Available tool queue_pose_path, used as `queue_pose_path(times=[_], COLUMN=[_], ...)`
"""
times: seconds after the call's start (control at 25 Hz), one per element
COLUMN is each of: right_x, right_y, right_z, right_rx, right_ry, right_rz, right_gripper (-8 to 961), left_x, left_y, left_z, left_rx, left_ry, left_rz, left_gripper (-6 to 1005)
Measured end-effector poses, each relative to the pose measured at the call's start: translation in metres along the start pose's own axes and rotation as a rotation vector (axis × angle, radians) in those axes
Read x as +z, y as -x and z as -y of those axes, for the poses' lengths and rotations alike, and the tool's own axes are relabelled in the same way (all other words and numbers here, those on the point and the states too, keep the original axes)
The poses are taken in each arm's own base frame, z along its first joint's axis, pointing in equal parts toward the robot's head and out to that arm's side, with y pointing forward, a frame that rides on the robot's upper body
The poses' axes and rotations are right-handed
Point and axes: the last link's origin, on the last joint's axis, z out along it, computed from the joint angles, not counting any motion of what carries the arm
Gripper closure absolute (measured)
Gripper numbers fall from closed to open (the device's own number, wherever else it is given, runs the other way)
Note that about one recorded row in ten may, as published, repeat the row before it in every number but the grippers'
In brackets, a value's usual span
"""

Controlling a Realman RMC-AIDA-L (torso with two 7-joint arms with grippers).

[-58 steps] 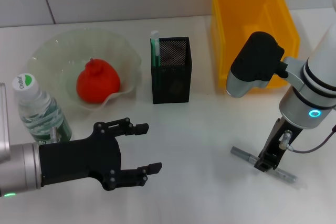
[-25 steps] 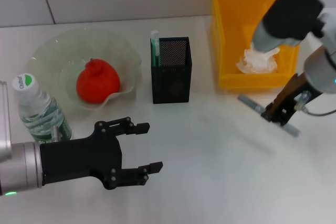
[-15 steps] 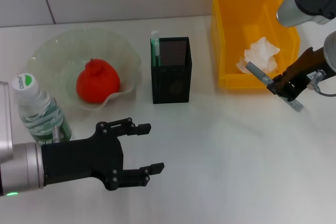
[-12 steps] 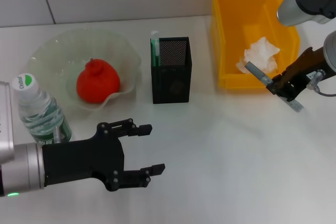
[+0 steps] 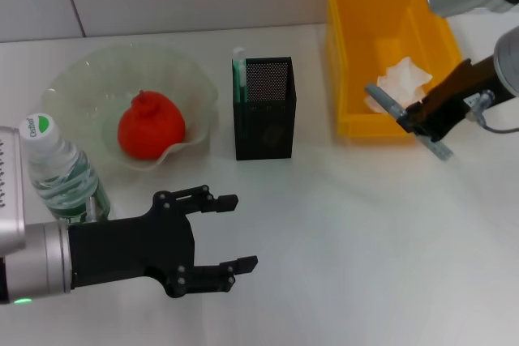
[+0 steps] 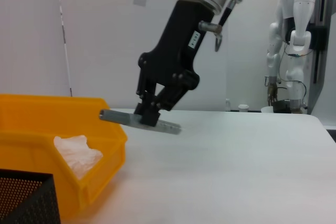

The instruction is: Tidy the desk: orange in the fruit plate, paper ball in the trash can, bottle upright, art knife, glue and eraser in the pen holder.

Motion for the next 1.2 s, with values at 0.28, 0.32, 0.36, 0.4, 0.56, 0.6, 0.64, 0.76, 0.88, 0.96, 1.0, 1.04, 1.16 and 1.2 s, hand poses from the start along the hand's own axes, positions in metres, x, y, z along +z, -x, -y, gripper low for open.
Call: queue_pose_path(times=[0.28,0.32,0.36,0.4,0.56,0.6,0.64,0.76,0.88,0.96,1.0,1.04,1.16,1.2], right_x=[-0.018,-0.022,-0.025,-0.027,-0.031,-0.031,-0.031,-0.031,-0.032,-0.031,-0.031,-0.032,-0.033,-0.033], right_y=[0.019,0.021,0.024,0.026,0.029,0.03,0.033,0.036,0.04,0.043,0.044,0.047,0.048,0.048], right_z=[0.003,0.004,0.005,0.006,0.01,0.01,0.011,0.011,0.009,0.006,0.005,0.003,0.002,0.002], right_rx=[-0.041,-0.049,-0.059,-0.073,-0.167,-0.199,-0.263,-0.321,-0.415,-0.463,-0.48,-0.494,-0.5,-0.498], right_ry=[-0.057,-0.069,-0.081,-0.097,-0.175,-0.197,-0.244,-0.271,-0.282,-0.28,-0.278,-0.279,-0.28,-0.282], right_rz=[0.073,0.087,0.098,0.102,0.065,0.049,0.017,-0.005,-0.026,-0.031,-0.032,-0.031,-0.027,-0.023], right_gripper=[835,835,836,836,838,838,838,838,838,838,838,838,838,838], left_x=[0.002,0.002,0.003,0.003,0.003,0.003,0.003,0.003,0.004,0.005,0.006,0.006,0.006,0.006], left_y=[-0.002,-0.002,-0.002,-0.002,-0.002,-0.002,-0.002,-0.002,0.0,0.0,0.0,0.001,0.001,0.001], left_z=[0.001,0.001,0.001,0.001,0.001,0.001,0.001,0.001,-0.001,-0.002,-0.003,-0.003,-0.004,-0.004], left_rx=[0.008,0.008,0.009,0.009,0.01,0.01,0.01,0.01,0.003,0.004,0.004,0.003,0.004,0.004], left_ry=[0.009,0.009,0.01,0.01,0.011,0.011,0.012,0.012,0.015,0.024,0.028,0.029,0.028,0.028], left_rz=[0.0,0.0,-0.001,-0.001,-0.001,-0.001,-0.001,-0.001,0.001,0.003,0.004,0.004,0.005,0.005], left_gripper=[224,224,224,224,224,224,224,224,224,224,224,224,224,224])
